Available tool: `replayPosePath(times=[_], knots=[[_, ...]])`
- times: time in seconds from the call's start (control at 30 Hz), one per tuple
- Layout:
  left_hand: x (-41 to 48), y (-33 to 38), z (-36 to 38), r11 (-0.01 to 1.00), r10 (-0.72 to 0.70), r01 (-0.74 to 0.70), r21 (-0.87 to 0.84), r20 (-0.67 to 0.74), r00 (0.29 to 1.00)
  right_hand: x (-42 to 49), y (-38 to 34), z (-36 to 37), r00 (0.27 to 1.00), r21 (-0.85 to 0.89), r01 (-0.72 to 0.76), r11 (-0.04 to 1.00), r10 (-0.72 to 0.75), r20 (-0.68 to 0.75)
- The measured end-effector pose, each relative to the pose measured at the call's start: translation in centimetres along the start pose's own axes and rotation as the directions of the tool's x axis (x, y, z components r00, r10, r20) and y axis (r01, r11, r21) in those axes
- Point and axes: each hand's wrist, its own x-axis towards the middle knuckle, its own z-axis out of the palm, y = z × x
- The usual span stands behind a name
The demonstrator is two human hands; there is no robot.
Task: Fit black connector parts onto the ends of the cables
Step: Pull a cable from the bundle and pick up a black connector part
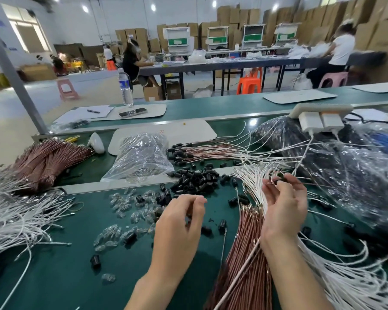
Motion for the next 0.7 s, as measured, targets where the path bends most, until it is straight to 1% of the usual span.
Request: replayPosePath(times=[0.07, 0.1, 0.17, 0.23, 0.33, 0.4, 0.5, 0.63, 0.7], knots=[[1.7, 1.9, 1.6, 0.999, 0.037, -0.041, 0.032, 0.13, 0.991, 0.4, 0.0, -0.2, 0.997, -0.016, 0.041, 0.999, -0.042, -0.058], [2.8, 2.8, 2.7, 0.999, 0.027, -0.034, 0.033, 0.199, 0.98, 0.6, 0.0, -0.3, 0.995, -0.024, 0.054, 0.998, -0.056, -0.08], [5.0, 4.0, 5.0, 0.998, -0.034, 0.014, 0.068, 0.302, 0.953, 0.7, 0.0, -0.3, 0.991, -0.032, 0.07, 0.997, -0.074, -0.112], [7.0, 4.6, 7.5, 0.986, -0.143, 0.098, 0.136, 0.376, 0.916, 0.8, 0.0, -0.3, 0.989, -0.034, 0.078, 0.996, -0.081, -0.121], [9.3, 4.6, 10.4, 0.943, -0.296, 0.186, 0.277, 0.44, 0.848, 0.7, 0.0, -0.4, 0.99, -0.044, 0.076, 0.996, -0.081, -0.116], [10.3, 4.3, 11.8, 0.916, -0.374, 0.235, 0.325, 0.475, 0.797, 0.7, 0.1, -0.3, 0.99, -0.055, 0.073, 0.996, -0.079, -0.117], [11.2, 3.9, 13.0, 0.886, -0.458, 0.338, 0.317, 0.486, 0.745, 0.8, 0.0, -0.3, 0.99, -0.066, 0.072, 0.995, -0.079, -0.115], [11.7, 4.4, 13.5, 0.859, -0.511, 0.409, 0.307, 0.517, 0.686, 0.7, 0.1, -0.3, 0.991, -0.085, 0.075, 0.994, -0.084, -0.108], [11.6, 4.6, 13.5, 0.851, -0.524, 0.441, 0.285, 0.525, 0.67, 0.8, 0.2, -0.3, 0.99, -0.083, 0.074, 0.994, -0.083, -0.112]])
